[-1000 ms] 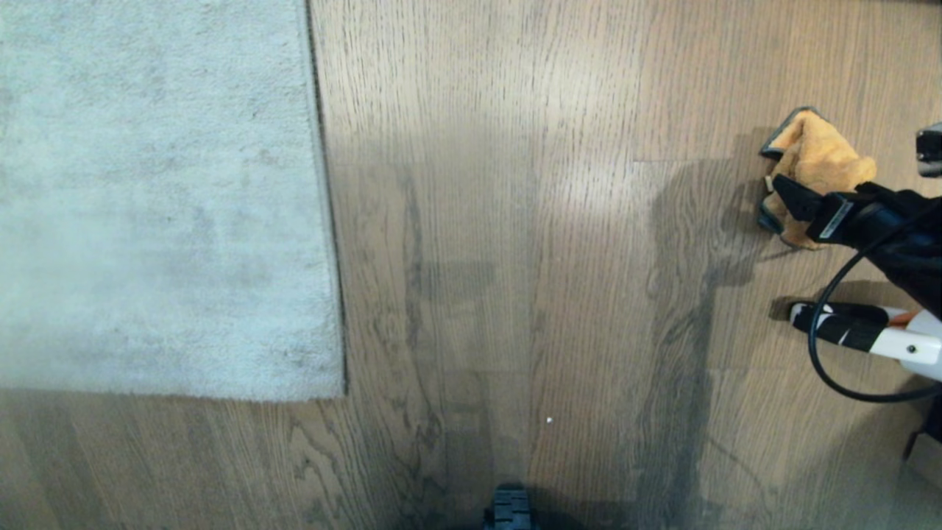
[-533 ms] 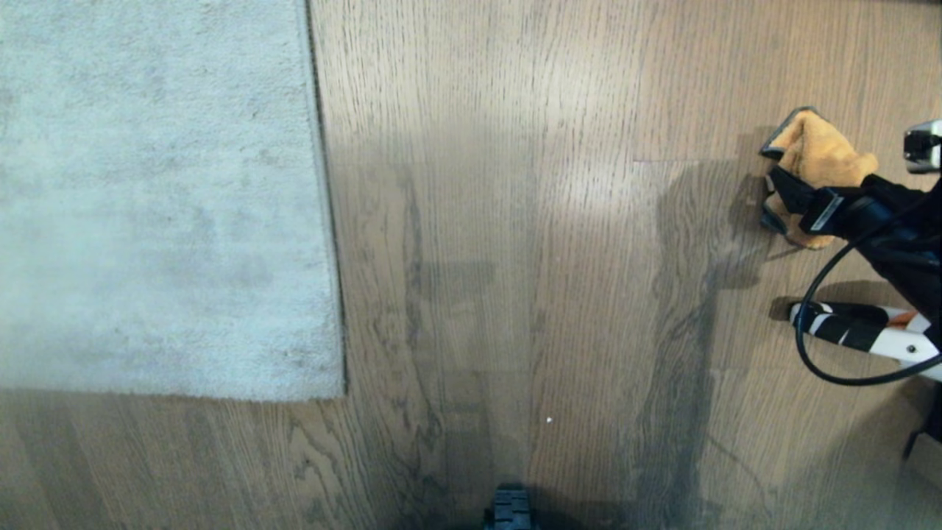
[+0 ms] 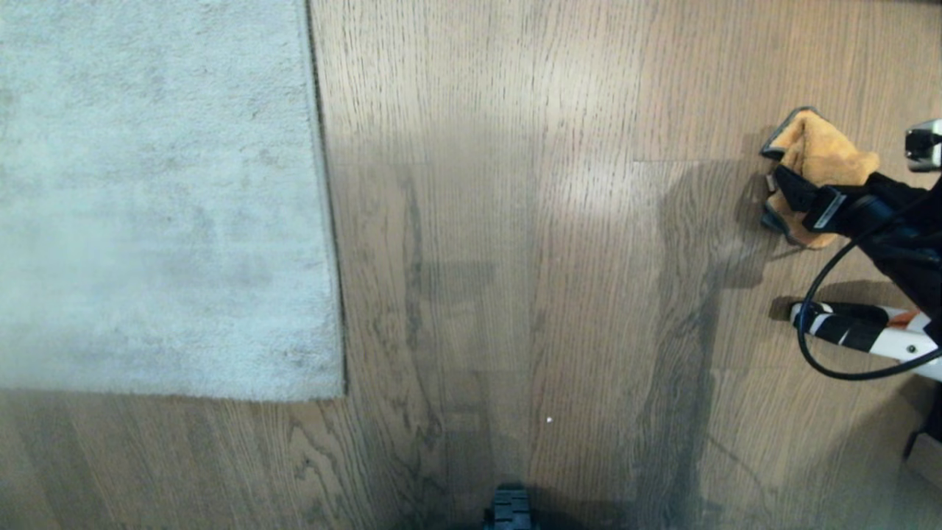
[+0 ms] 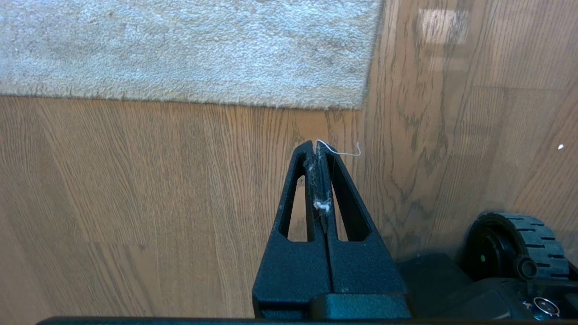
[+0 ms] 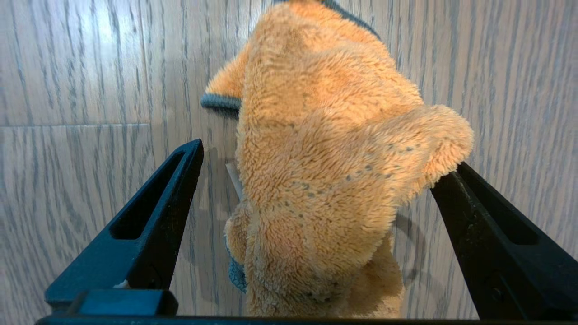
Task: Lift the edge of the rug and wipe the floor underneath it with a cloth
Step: Pick up the rag
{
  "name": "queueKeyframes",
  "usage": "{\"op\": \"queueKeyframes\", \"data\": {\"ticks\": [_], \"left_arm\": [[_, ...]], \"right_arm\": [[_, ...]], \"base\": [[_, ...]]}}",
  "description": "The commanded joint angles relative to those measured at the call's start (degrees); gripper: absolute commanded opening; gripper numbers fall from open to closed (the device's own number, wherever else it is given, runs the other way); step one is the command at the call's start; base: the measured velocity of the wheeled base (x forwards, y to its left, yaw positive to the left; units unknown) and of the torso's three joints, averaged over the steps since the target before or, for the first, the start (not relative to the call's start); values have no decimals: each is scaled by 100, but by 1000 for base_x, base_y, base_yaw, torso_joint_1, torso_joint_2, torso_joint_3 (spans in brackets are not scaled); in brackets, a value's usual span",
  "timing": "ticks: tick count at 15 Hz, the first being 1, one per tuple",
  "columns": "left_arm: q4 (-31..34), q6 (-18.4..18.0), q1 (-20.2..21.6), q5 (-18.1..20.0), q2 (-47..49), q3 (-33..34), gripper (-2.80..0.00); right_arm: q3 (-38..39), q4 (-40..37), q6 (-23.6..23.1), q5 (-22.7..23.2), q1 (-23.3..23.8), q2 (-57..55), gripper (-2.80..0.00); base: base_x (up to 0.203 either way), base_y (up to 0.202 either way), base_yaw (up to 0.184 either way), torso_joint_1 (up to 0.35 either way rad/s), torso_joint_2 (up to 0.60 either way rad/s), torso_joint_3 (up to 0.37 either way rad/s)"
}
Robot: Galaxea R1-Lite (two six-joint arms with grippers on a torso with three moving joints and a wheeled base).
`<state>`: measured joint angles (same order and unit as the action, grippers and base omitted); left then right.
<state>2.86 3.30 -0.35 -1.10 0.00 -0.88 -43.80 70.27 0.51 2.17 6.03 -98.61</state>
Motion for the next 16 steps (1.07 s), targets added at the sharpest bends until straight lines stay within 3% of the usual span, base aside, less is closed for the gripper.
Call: {"op": "queueKeyframes", "data": {"ticks": [1, 8, 16], "left_arm": [[4, 4, 0, -5, 0, 0, -280], [4, 4, 0, -5, 0, 0, -280], [4, 4, 0, -5, 0, 0, -280]], "right_arm": [[41, 24, 2, 3, 3, 136, 0], [735, 23, 2, 4, -6, 560, 0], [467, 317, -85, -23, -15, 64, 0]], "base": [[0, 0, 0, 0, 0, 0], [0, 0, 0, 0, 0, 0], [0, 0, 0, 0, 0, 0]]}}
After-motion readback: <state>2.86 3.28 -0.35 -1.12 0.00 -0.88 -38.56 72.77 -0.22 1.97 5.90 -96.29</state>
